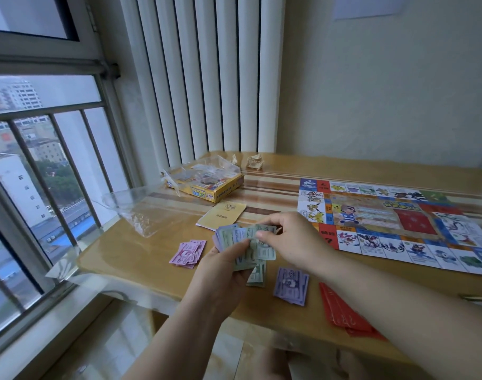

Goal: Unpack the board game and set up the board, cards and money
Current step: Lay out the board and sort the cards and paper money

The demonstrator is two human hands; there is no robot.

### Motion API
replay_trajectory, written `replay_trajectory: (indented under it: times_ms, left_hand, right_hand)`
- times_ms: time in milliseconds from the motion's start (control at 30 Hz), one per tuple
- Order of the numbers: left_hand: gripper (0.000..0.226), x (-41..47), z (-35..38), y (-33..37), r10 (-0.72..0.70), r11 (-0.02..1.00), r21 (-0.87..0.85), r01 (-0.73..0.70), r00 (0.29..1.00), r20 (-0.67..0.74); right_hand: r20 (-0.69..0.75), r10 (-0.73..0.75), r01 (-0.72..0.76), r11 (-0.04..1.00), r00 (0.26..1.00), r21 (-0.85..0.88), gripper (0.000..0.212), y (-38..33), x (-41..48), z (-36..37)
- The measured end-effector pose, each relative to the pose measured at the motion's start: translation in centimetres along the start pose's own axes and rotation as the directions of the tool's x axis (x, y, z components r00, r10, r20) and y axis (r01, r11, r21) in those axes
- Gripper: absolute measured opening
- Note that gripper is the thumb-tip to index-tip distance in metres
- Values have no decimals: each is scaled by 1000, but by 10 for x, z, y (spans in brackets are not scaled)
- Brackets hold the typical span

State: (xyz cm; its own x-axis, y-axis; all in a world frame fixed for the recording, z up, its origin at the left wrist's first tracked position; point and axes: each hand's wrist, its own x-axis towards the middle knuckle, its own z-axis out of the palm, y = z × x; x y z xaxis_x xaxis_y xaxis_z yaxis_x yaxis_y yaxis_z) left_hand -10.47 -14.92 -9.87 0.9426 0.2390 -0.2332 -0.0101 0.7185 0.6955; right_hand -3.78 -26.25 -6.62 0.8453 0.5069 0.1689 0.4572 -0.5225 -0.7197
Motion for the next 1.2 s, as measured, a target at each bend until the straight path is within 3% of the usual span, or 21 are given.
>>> replay_trajectory:
  times_ms: [133, 233, 400, 633, 733, 833, 1000, 1200]
  left_hand:
    - [15, -4, -5, 10, -48, 993, -109, 43, 998, -44]
    - [16, -3, -14, 19, 1, 990, -139, -17, 993, -116]
    - [38, 7, -42, 32, 55, 979, -185, -90, 981, -184]
    - [41, 9, -44, 31, 47, 985, -155, -74, 984, -173]
    - [40, 10, -43, 29, 46, 987, -143, -70, 986, -161]
    - [40, 11, -41, 27, 41, 989, -134, -62, 988, -147]
    - [38, 11, -37, 24, 40, 991, -121, -59, 988, -150]
    - [36, 12, -37, 26, 52, 992, -107, -66, 990, -128]
  right_hand:
    - [25, 61, -63, 992, 998, 112, 13, 2, 11, 3]
    - [80, 140, -151, 978, 987, 147, 14, 6, 16, 2]
    - [176, 217, -223, 975, 960, 15, 15, 14, 15, 18]
    - [53, 160, -122, 895, 986, -429, 20, 15, 7, 38]
    - [88, 148, -106, 924, 985, -366, 7, 19, 8, 30]
    - [128, 156, -122, 963, 979, -239, 18, 21, 11, 21]
    - [98, 163, -131, 953, 982, -272, 18, 20, 10, 23]
    - [93, 216, -199, 965, 972, -170, 15, 15, 13, 21]
